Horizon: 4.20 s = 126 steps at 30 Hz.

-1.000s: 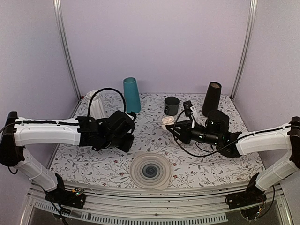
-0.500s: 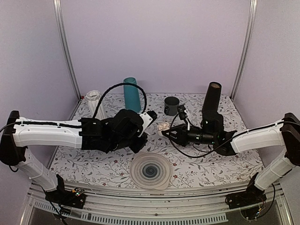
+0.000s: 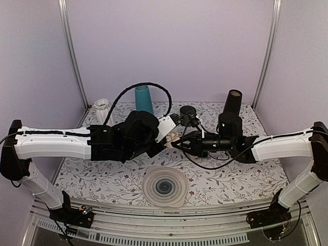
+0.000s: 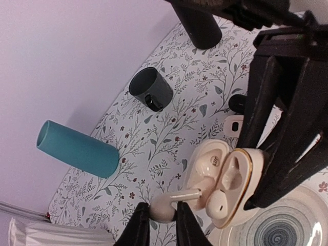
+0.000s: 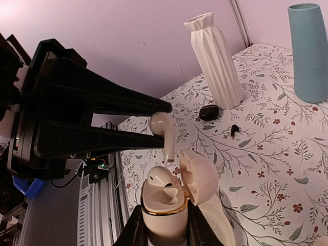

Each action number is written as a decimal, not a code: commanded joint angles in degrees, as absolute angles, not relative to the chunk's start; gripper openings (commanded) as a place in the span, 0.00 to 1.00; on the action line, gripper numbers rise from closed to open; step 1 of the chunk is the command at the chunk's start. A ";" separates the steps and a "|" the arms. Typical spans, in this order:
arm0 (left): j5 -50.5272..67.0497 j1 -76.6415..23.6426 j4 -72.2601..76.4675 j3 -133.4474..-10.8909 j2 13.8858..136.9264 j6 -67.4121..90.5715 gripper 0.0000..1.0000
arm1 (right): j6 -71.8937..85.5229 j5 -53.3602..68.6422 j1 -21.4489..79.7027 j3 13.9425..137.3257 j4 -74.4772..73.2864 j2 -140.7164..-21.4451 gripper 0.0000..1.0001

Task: Insert the wireless bluetooth earbuds into the charging case
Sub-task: Insert the right earbud into the right side groove of the charging case.

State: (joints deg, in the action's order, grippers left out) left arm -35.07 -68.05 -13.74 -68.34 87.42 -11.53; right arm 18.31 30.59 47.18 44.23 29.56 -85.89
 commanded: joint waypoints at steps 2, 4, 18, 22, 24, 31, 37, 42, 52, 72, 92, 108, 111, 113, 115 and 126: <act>-38.01 -69.69 -10.73 -70.37 87.45 -17.59 0.17 | 16.18 32.71 46.85 47.17 26.69 -86.68 0.06; -39.07 -70.22 -10.60 -70.54 87.66 -18.83 0.17 | 16.45 32.94 46.88 47.97 26.36 -87.17 0.06; -39.92 -71.89 -10.59 -71.19 87.93 -22.85 0.17 | 16.78 34.23 46.91 50.81 25.75 -88.51 0.05; -39.63 -71.89 -10.72 -71.44 88.22 -23.26 0.17 | 16.72 34.24 46.87 50.90 25.55 -88.14 0.05; -39.71 -72.03 -10.77 -71.54 88.37 -23.55 0.17 | 16.83 34.11 46.90 50.91 25.52 -87.92 0.05; -40.20 -72.40 -11.01 -71.89 88.89 -24.63 0.17 | 17.30 34.13 46.91 51.16 25.67 -87.49 0.05; -40.63 -72.49 -11.04 -71.59 88.95 -24.61 0.16 | 17.70 33.90 46.86 50.95 26.28 -86.60 0.05; -41.03 -72.51 -11.00 -71.12 88.95 -24.72 0.17 | 18.16 34.19 46.85 50.81 26.77 -86.04 0.05; -41.46 -72.84 -10.93 -71.11 88.98 -25.09 0.16 | 18.89 34.21 46.86 50.93 27.46 -85.39 0.05; -39.28 -73.91 -10.08 -71.81 89.21 -26.91 0.16 | 19.00 34.36 46.85 51.15 28.46 -85.52 0.04; -38.80 -73.91 -10.81 -72.42 88.62 -27.16 0.18 | 18.16 32.92 47.38 51.09 28.98 -84.78 0.05; -35.81 -73.97 -12.33 -72.25 88.11 -27.30 0.26 | 16.30 33.59 47.51 50.51 30.08 -83.56 0.04; -35.56 -73.92 -12.35 -72.16 87.98 -27.04 0.25 | 16.39 33.58 47.53 50.00 30.85 -83.01 0.05; -35.42 -73.86 -12.38 -72.07 87.93 -26.86 0.25 | 16.50 33.49 47.47 49.57 31.55 -82.61 0.04; -35.37 -73.82 -12.34 -72.16 88.06 -26.81 0.23 | 16.85 33.46 47.47 48.92 32.74 -82.30 0.04; -35.00 -73.36 -12.36 -73.49 88.58 -26.89 0.20 | 21.41 33.07 47.48 45.09 44.10 -82.35 0.04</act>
